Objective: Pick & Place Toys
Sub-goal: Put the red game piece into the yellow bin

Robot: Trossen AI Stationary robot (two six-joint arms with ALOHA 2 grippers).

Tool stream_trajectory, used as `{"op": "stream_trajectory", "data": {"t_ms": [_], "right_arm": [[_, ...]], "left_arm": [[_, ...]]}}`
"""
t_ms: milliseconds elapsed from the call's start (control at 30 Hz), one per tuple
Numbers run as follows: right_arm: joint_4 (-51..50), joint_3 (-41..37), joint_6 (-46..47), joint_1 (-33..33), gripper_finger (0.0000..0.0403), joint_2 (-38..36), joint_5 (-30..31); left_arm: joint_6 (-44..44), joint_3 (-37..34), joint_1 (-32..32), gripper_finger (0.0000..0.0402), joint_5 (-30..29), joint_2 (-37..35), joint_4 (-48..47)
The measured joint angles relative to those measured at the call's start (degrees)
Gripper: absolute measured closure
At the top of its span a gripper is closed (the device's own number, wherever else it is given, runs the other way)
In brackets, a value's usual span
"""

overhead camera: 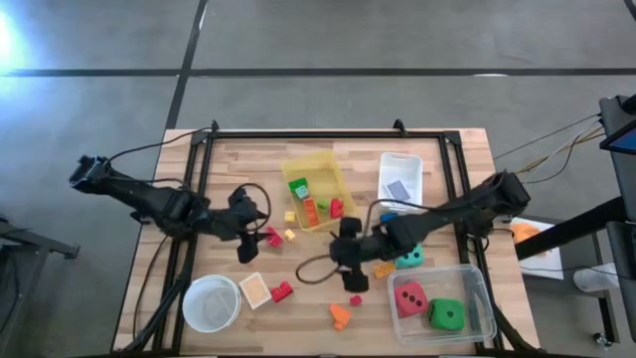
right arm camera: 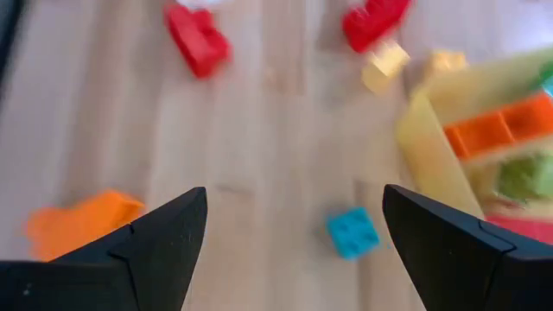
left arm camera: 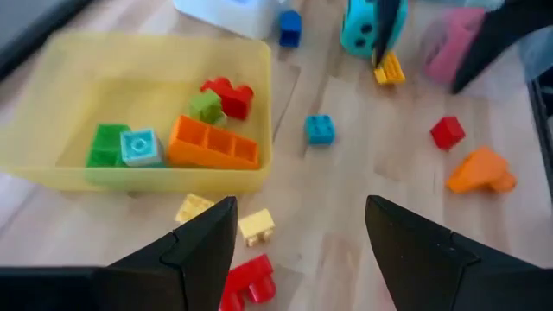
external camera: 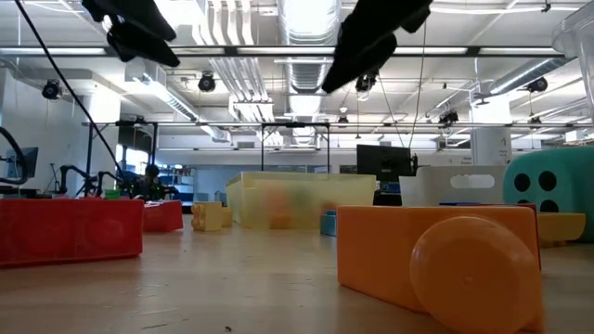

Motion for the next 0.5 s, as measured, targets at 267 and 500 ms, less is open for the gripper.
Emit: {"op": "stream_trajectory", "data": {"t_ms": [267, 500], "right_arm": [[5.44, -2.44, -1.69, 3.58, 0.0060, -0.36, 1.61], [5.38, -2.75, -2.66, 5.12, 0.0060, -0.36, 1.59]], "left_arm": [[16.24, 0.02, 4.54, 0.0144, 6.30, 7.81, -1.42], [22.54, 1.65, 4.75, 0.0144, 6.74, 16.01, -4.83]]}}
